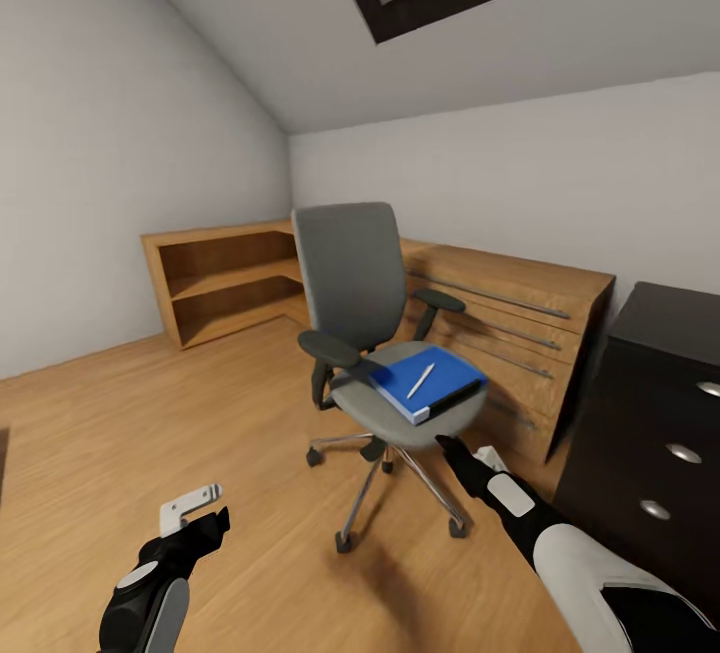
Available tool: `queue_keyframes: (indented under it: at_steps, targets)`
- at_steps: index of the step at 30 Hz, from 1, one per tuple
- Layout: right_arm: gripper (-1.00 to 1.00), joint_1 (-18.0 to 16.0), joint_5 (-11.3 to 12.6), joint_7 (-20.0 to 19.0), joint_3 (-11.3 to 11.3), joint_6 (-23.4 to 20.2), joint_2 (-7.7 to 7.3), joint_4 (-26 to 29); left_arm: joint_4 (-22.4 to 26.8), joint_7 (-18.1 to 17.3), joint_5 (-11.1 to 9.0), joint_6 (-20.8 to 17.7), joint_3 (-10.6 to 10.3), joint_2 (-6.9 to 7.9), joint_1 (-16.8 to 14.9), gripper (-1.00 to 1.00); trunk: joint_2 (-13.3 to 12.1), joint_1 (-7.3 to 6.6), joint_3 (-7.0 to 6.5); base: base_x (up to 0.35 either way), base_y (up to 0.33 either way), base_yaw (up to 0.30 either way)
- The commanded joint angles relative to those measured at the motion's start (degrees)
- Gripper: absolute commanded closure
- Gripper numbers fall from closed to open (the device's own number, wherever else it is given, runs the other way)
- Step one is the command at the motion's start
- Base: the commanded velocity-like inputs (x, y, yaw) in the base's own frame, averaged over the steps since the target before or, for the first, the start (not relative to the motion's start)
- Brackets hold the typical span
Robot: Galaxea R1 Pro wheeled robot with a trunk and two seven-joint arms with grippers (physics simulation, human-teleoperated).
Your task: In the bedroom, organize the workspace by keeping the computer under the desk, ensuring the monitor is on the desk, placing the keyboard on the desk next to the monitor, placing the mouse on the desk next to the keyboard, moving the folder from the swivel chair onto the desk next to the mouse, stacking the notebook on top of the folder with the pen on top of the notebook, and positioning the swivel chair next to the desk.
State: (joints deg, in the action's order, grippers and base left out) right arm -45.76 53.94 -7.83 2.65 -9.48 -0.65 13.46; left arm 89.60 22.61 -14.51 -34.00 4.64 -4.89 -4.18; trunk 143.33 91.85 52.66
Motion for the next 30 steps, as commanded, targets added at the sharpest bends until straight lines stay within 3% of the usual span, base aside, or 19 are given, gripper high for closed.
queue_keyframes:
  at_steps: [1,9,17,30]
  targets:
    - [-1.0,-0.03,0.11,-0.25,0.25,-0.28,0.01,-0.02,0.05,0.41,-0.6,-0.15,0.02,-0.03,-0.04,-1.0,0.01,0.03,0.06,0.321,0.147,0.0]
    - [-1.0,-0.03,0.11,-0.24,0.25,-0.28,0.04,-0.01,0.05,0.34,-0.6,-0.19,0.01,-0.04,-0.04,-1.0,0.01,0.03,0.06,0.281,0.193,0.0]
    - [-1.0,-0.03,0.11,-0.25,0.25,-0.28,0.03,-0.02,-0.02,0.38,-0.6,-0.13,0.02,-0.09,-0.04,-1.0,0.01,0.03,0.06,0.047,0.039,0.0]
    - [-1.0,-0.03,0.04,-0.25,0.25,-0.28,-0.03,-0.01,-0.04,0.41,-0.6,-0.19,-0.31,-0.08,-0.04,-1.0,0.01,0.03,0.06,-0.241,-0.032,0.0]
